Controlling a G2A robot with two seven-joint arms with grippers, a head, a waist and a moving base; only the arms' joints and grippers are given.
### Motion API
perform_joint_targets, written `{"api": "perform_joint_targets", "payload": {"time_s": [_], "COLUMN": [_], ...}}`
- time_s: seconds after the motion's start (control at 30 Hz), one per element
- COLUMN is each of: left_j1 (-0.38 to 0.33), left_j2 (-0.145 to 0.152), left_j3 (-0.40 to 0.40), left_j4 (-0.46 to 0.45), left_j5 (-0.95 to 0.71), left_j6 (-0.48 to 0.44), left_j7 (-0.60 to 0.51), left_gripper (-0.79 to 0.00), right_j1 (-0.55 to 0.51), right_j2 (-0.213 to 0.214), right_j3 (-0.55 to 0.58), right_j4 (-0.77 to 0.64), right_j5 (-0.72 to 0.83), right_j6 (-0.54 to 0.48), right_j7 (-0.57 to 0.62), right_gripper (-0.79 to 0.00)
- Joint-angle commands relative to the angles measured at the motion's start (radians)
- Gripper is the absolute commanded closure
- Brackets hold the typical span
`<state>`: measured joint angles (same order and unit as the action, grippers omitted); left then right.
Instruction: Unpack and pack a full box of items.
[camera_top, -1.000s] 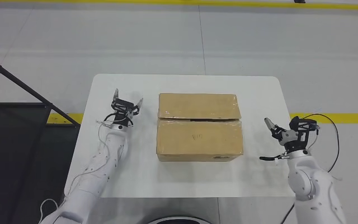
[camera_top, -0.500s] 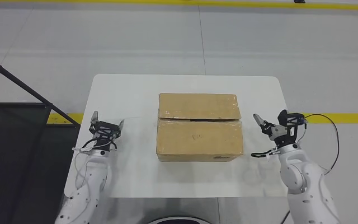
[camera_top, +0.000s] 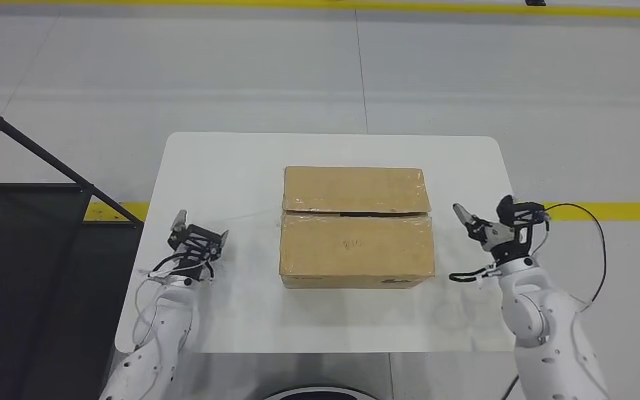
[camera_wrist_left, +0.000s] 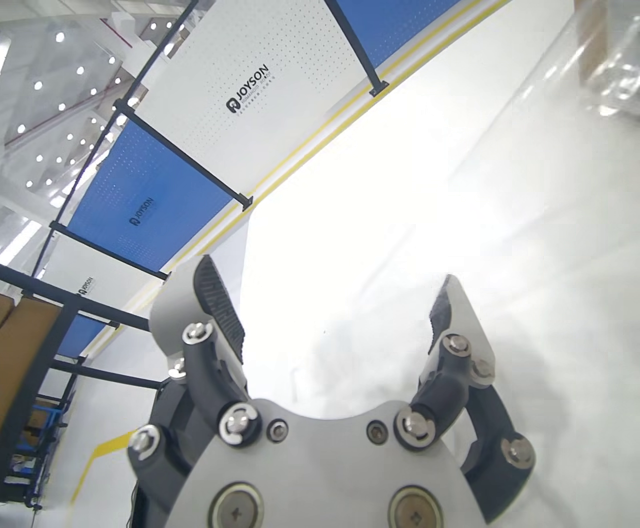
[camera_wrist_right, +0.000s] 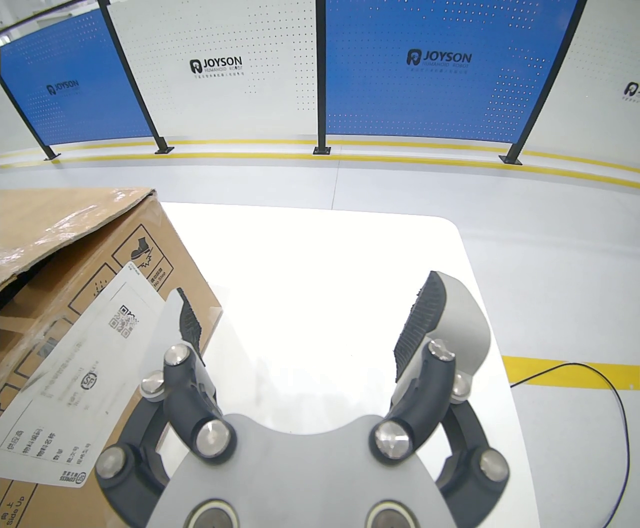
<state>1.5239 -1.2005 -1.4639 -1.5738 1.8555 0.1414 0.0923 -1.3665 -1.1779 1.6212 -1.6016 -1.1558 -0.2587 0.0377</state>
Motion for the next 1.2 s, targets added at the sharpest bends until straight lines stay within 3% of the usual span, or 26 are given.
{"api": "perform_joint_targets", "payload": {"time_s": [0.0,0.2,0.3,0.5,0.7,0.83,1.17], "left_j1": [0.024,0.124,0.179,0.289,0.362,0.374,0.37], "left_j2": [0.002,0.015,0.018,0.02,0.021,0.021,0.021], "left_j3": [-0.011,-0.066,-0.102,-0.192,-0.261,-0.311,-0.302], "left_j4": [-0.028,-0.136,-0.196,-0.323,-0.38,-0.379,-0.384], "left_j5": [-0.013,0.001,-0.032,-0.237,-0.44,-0.479,-0.488], "left_j6": [-0.031,-0.128,-0.156,-0.236,-0.361,-0.356,-0.371], "left_j7": [0.005,0.04,0.062,0.132,0.192,0.212,0.206], "left_gripper": [-0.785,-0.785,-0.785,-0.785,-0.785,-0.785,-0.785], "right_j1": [-0.001,0.018,0.036,0.082,0.116,0.116,0.109], "right_j2": [0.001,0.01,0.014,0.03,0.052,0.052,0.051], "right_j3": [0.002,0.043,0.07,0.115,0.139,0.139,0.121], "right_j4": [-0.004,-0.006,-0.002,-0.003,-0.013,-0.013,-0.011], "right_j5": [-0.005,0.087,0.208,0.458,0.755,0.755,0.786], "right_j6": [-0.006,-0.125,-0.188,-0.294,-0.364,-0.364,-0.361], "right_j7": [0.009,0.051,0.106,0.336,0.626,0.626,0.639], "right_gripper": [-0.785,-0.785,-0.785,-0.785,-0.785,-0.785,-0.785]}}
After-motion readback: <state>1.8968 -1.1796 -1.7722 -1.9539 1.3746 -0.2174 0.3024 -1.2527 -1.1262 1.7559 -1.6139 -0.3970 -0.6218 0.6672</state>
